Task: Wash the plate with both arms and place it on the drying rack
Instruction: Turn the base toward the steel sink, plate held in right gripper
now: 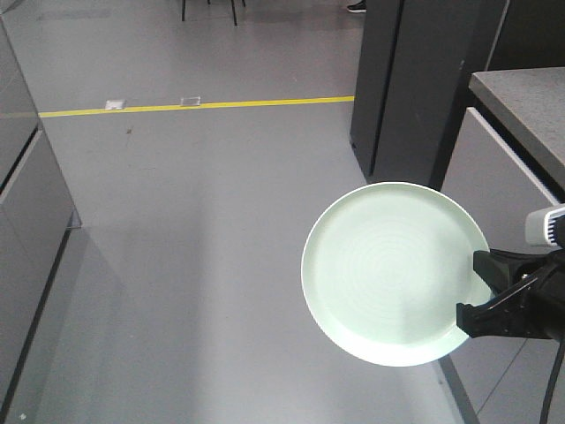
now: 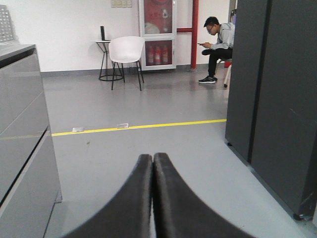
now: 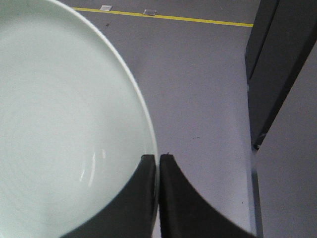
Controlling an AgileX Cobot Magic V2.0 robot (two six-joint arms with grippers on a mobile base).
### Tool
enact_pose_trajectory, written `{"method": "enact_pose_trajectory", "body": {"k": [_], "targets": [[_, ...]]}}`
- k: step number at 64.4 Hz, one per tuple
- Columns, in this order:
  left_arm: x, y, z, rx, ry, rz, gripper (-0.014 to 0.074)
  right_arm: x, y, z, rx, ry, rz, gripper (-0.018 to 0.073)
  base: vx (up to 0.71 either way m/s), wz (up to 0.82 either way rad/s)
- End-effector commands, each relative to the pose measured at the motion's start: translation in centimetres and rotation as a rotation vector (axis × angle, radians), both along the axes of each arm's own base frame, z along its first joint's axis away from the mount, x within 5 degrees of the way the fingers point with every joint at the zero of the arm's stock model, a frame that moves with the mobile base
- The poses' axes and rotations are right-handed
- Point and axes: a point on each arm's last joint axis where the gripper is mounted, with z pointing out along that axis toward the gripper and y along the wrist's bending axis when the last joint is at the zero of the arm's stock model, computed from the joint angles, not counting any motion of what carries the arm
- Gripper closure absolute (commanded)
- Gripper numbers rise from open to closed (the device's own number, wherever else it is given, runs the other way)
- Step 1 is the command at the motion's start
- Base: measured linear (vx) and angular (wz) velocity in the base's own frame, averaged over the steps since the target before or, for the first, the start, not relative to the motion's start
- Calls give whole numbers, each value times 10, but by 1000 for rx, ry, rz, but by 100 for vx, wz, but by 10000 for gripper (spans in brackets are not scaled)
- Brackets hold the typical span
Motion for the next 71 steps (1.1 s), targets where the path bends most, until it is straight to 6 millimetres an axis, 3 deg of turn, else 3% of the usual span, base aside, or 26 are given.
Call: {"method": "enact_pose_trajectory", "body": {"k": [1,71], "targets": [[-1,0,2,-4,-73,6,602,3,0,18,26,-111,-6,567,8,-18],[-1,0,2,-4,-73,6,602,3,0,18,26,-112,-6,567,7,-23]]}}
